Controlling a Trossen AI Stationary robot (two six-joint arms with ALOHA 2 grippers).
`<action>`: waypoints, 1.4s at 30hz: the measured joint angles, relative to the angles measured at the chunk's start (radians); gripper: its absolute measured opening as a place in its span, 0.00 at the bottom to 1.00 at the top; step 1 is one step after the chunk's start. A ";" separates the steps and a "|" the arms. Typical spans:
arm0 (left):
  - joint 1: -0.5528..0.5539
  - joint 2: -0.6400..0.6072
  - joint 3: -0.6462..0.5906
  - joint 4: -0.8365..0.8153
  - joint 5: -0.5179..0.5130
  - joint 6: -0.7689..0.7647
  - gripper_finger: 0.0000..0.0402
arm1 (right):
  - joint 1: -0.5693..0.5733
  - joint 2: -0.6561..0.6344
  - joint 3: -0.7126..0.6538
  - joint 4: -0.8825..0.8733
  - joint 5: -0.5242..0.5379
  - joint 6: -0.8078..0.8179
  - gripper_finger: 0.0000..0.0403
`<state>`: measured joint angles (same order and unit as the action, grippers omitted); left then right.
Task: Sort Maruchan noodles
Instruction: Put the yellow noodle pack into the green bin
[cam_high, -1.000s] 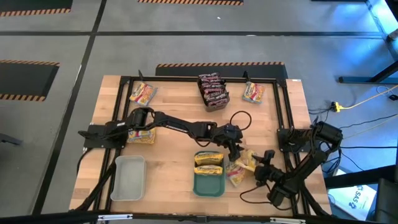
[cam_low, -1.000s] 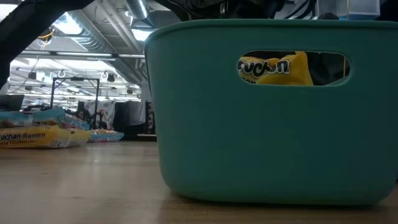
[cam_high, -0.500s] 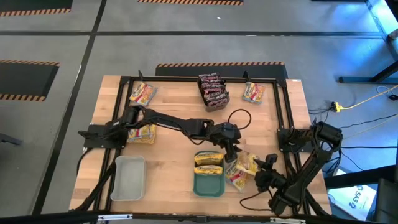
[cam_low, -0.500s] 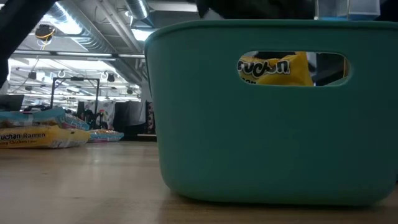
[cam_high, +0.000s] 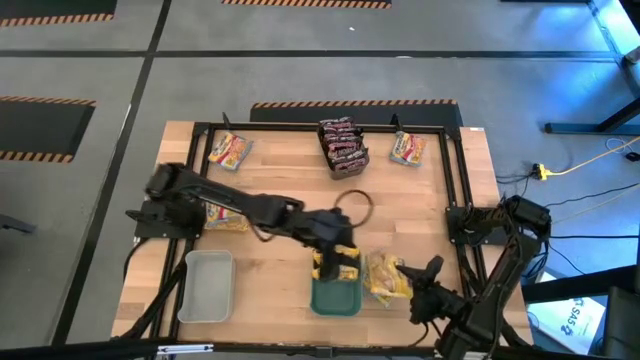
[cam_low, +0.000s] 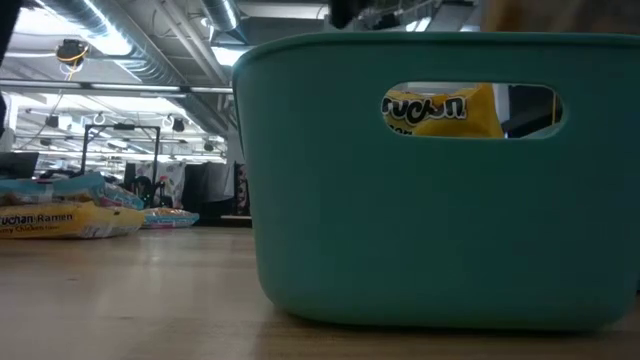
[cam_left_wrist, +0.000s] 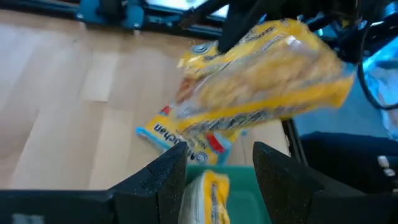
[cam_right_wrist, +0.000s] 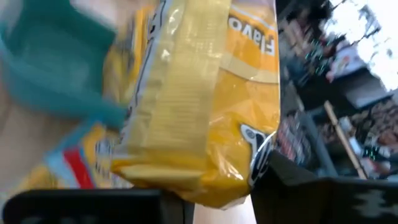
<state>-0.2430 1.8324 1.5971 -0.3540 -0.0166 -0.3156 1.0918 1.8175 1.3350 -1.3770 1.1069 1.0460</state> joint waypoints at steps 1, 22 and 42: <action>-0.005 -0.036 -0.054 0.056 0.000 -0.007 0.44 | 0.000 0.000 0.016 0.003 0.032 -0.006 0.22; -0.129 -0.325 -0.636 0.757 -0.011 -0.180 0.44 | -0.199 0.000 0.089 0.302 0.033 -0.541 0.23; 0.031 -0.318 -0.636 0.692 0.375 -0.514 0.57 | -0.268 0.000 0.089 0.963 -0.036 -2.082 0.23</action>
<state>-0.2118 1.5141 0.9615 0.3381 0.3583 -0.8300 0.8233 1.8175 1.4239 -0.4136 1.0706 -1.0364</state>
